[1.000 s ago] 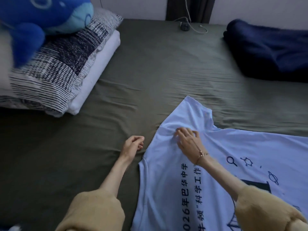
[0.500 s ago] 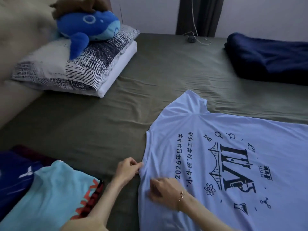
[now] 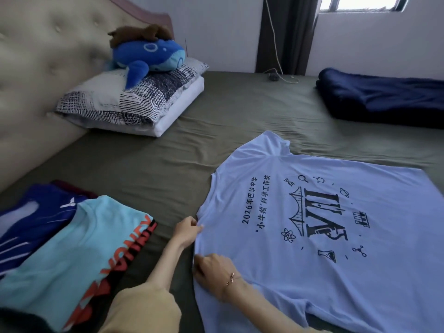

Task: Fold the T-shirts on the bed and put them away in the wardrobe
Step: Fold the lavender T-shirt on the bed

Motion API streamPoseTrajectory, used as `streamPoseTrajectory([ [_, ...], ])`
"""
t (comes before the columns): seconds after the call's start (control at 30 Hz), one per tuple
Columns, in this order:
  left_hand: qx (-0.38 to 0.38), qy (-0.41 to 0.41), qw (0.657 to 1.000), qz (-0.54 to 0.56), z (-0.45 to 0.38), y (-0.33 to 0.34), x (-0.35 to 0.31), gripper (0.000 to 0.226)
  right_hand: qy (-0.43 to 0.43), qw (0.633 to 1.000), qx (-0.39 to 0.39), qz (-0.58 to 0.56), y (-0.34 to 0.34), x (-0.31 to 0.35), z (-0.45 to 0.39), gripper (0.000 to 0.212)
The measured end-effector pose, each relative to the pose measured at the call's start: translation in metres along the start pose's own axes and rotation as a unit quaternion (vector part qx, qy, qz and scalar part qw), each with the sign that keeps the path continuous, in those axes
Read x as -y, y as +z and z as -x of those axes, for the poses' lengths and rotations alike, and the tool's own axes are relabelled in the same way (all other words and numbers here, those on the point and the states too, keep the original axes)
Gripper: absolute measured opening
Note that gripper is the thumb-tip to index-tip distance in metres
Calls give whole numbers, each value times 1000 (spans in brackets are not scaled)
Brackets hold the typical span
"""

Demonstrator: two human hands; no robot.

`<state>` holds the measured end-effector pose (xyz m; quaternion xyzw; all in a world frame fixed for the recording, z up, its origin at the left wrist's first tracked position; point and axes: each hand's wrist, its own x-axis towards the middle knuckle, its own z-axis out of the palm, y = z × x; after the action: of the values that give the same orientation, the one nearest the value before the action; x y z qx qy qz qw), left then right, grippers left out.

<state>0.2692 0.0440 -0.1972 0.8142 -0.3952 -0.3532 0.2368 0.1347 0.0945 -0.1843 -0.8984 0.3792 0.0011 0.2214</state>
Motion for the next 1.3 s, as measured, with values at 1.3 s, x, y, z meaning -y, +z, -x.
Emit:
streamPoseTrajectory([
  [1.3, 54, 39, 997, -34, 135, 15, 54, 28, 50, 995, 91, -2, 19, 38, 167, 22],
])
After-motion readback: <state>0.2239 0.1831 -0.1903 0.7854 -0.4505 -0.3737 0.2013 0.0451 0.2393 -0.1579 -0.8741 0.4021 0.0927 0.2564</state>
